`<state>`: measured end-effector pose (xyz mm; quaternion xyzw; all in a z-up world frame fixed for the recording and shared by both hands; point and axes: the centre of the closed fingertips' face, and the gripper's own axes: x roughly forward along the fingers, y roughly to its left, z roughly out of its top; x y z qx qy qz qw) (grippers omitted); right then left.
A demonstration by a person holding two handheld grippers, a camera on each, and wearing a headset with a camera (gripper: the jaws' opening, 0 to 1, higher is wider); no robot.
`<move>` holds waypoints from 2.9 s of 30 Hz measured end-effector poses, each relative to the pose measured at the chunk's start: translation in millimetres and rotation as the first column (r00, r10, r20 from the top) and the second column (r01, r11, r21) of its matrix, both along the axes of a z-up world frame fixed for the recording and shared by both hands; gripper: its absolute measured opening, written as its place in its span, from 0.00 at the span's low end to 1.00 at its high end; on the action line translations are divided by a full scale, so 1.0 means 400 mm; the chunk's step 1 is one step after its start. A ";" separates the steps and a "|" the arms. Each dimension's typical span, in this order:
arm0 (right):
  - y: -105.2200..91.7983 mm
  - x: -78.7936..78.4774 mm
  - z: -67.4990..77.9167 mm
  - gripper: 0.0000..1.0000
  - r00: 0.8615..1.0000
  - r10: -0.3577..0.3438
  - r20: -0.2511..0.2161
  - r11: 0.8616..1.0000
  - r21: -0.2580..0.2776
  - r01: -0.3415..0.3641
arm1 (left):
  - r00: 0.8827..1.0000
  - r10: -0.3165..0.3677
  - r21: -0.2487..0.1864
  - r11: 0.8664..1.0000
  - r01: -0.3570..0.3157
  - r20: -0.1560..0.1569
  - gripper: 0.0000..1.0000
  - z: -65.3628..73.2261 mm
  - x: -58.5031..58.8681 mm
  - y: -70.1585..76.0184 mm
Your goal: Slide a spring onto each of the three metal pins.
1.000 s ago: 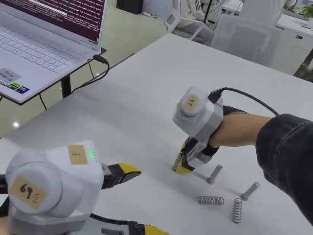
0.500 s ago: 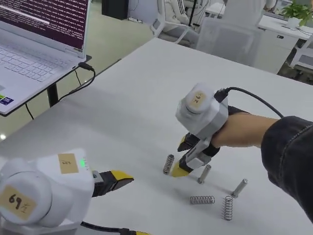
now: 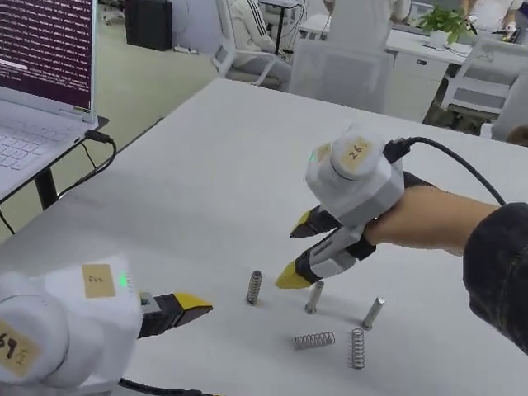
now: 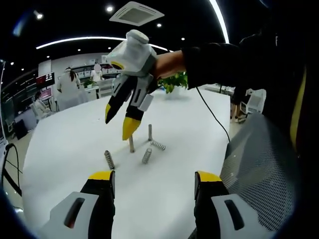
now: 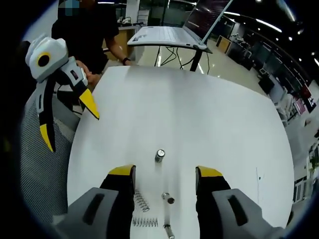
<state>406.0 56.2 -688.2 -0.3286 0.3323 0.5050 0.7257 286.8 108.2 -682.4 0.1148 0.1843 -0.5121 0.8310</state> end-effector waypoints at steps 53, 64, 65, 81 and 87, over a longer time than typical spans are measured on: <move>-0.277 -0.289 0.039 0.46 0.869 -0.494 0.026 0.793 0.424 0.438 | 0.990 -0.137 0.017 0.990 0.137 -0.047 0.49 -0.124 0.107 -0.187; -0.276 -0.292 -0.001 0.45 0.839 -0.543 0.018 0.742 0.478 0.470 | 0.993 -0.112 0.081 0.990 0.115 -0.041 0.34 -0.201 0.157 -0.217; -0.279 -0.291 -0.002 0.45 0.837 -0.546 0.012 0.737 0.483 0.474 | 0.993 -0.109 0.079 0.990 0.113 -0.045 0.33 -0.204 0.160 -0.218; -0.276 -0.294 -0.042 0.44 0.840 -0.543 -0.028 0.736 0.467 0.491 | 0.995 -0.089 0.087 0.992 0.094 -0.050 0.18 -0.252 0.180 -0.244; -0.269 -0.294 -0.050 0.44 0.845 -0.534 -0.037 0.741 0.461 0.488 | 0.994 -0.097 0.085 0.991 0.100 -0.045 0.15 -0.257 0.180 -0.249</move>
